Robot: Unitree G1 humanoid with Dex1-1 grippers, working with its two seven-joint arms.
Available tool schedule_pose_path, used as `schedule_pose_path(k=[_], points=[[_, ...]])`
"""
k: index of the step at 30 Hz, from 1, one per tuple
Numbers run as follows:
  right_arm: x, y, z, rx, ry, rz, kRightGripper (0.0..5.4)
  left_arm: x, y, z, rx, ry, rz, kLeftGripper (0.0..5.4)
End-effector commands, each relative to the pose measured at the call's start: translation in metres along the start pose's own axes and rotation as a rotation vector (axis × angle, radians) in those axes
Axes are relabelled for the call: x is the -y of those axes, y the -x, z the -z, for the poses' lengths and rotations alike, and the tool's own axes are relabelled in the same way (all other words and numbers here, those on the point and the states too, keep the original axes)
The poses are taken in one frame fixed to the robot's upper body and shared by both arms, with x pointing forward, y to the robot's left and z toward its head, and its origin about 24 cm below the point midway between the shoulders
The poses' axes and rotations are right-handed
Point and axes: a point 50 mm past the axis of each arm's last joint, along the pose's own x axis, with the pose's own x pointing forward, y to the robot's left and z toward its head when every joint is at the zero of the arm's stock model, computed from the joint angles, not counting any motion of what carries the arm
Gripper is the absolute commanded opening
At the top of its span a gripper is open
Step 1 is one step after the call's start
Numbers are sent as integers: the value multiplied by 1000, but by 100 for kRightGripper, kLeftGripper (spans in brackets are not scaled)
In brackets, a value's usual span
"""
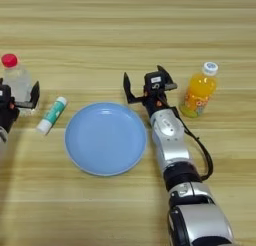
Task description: Move the objects on the table
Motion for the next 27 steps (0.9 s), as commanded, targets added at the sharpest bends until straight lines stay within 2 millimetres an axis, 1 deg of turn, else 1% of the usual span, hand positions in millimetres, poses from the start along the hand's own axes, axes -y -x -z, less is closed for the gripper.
schedule_pose_path(k=[1,12,22,27], points=[[2,-1,1,-11,-4,6,540,1,7,0,-9,-7,-10,538],[1,-1,0,-11,-4,6,540,0,27,-1,-26,10,-24,538],[1,-2,1,-15,-1,4,540,2,44,1,-73,5,9,538],[1,-3,1,-16,0,5,540,6,55,0,-98,10,33,538]])
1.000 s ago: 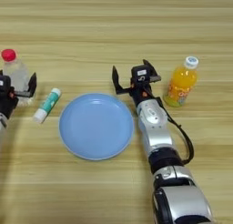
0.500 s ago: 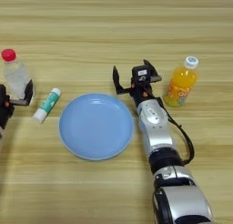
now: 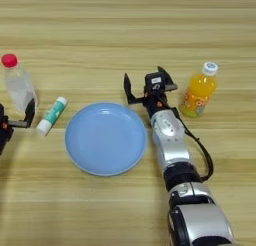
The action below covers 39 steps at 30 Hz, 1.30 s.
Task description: Move the objects on the table
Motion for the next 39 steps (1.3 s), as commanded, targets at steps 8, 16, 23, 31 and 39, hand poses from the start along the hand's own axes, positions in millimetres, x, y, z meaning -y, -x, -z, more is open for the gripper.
schedule_pose_path(k=[8,16,23,31,39], points=[[1,-4,-2,-3,2,9,540,8,13,-3,-36,38,62,538],[0,-5,-2,-3,2,10,540,17,18,1,-75,45,132,538],[-1,-6,-2,0,2,11,540,25,20,10,-124,-1,187,538],[-2,-6,-3,2,1,10,540,29,21,21,-158,-66,206,538],[-3,-6,-3,1,1,8,540,27,19,25,-167,-72,191,538]])
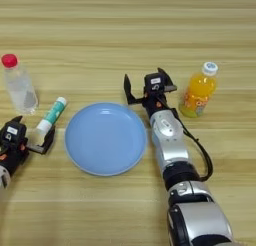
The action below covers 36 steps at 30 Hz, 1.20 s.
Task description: Move the objects on the table
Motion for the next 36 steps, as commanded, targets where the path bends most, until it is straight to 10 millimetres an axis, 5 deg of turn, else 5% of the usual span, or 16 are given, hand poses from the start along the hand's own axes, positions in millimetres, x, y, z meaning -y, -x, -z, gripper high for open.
schedule_pose_path(k=[1,36], points=[[-2,-5,-5,15,2,-6,540,-1,-2,5,-17,-23,-2,538],[-3,-5,-6,18,1,-7,540,19,-27,36,-101,-7,78,538]])
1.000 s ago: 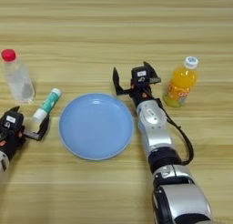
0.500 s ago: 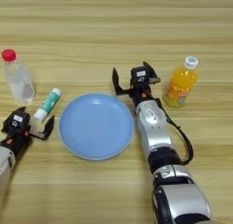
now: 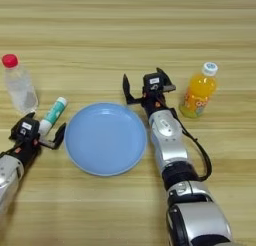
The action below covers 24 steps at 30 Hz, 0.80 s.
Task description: Move the objects on the table
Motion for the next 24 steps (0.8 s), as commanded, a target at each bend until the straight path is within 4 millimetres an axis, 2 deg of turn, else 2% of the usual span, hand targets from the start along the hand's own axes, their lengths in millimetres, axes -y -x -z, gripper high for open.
schedule_pose_path(k=[1,5,14,24], points=[[-1,-4,-6,17,3,-1,540,6,5,22,-106,10,13,538],[-1,-4,-6,18,3,-1,540,5,5,23,-102,25,11,504],[0,-4,-6,19,4,1,540,4,5,23,-90,22,11,374],[0,-4,-7,20,5,2,540,4,6,18,-47,29,32,269]])
